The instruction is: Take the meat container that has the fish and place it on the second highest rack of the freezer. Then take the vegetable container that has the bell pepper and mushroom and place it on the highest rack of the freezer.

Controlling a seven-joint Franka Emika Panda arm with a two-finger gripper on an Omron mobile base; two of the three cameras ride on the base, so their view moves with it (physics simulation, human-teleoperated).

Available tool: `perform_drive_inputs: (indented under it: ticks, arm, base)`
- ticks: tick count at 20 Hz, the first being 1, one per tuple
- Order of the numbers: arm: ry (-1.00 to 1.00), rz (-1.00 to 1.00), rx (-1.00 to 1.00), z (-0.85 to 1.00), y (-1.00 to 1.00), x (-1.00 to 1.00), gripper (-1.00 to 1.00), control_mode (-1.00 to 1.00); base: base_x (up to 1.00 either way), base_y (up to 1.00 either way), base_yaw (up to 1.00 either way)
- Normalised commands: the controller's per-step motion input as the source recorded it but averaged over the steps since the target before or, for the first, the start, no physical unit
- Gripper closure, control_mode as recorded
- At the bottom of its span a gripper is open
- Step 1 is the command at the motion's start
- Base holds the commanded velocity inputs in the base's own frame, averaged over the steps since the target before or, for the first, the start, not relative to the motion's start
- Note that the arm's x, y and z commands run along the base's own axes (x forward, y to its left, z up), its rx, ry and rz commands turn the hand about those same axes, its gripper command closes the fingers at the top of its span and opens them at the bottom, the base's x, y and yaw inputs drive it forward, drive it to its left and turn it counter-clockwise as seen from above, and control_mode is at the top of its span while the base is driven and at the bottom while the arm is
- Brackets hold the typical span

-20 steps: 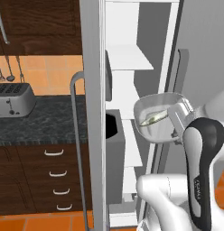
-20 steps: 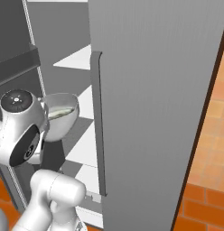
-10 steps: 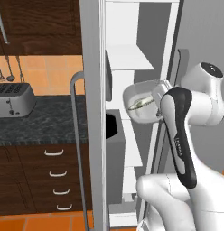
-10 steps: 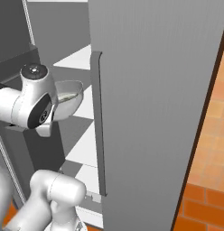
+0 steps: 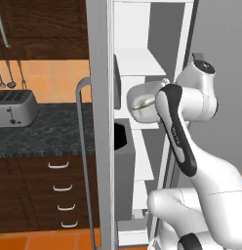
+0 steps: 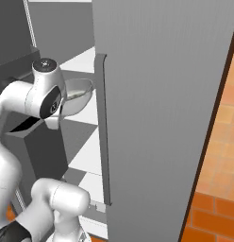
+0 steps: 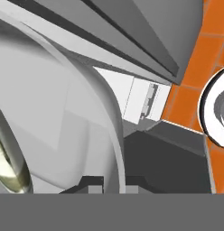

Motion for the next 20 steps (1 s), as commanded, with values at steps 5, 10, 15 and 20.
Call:
perform_drive_inputs:
  ticks: [5, 10, 15, 20]
  arm:
    - [0.07, -0.03, 0.00, -0.17, 0.33, 0.74, 1.00, -1.00]
    - [0.05, 0.00, 0.01, -0.13, -0.10, 0.63, 1.00, -1.00]
    - [0.06, 0.00, 0.01, -0.40, -0.11, 0.65, 1.00, -1.00]
    - [0.00, -0.05, 0.01, -0.08, -0.02, 0.38, 1.00, -1.00]
  base:
    - [0.00, 0.00, 0.00]
    - [0.00, 0.00, 0.00]
    - [0.00, 0.00, 0.00]
    - [0.00, 0.00, 0.00]
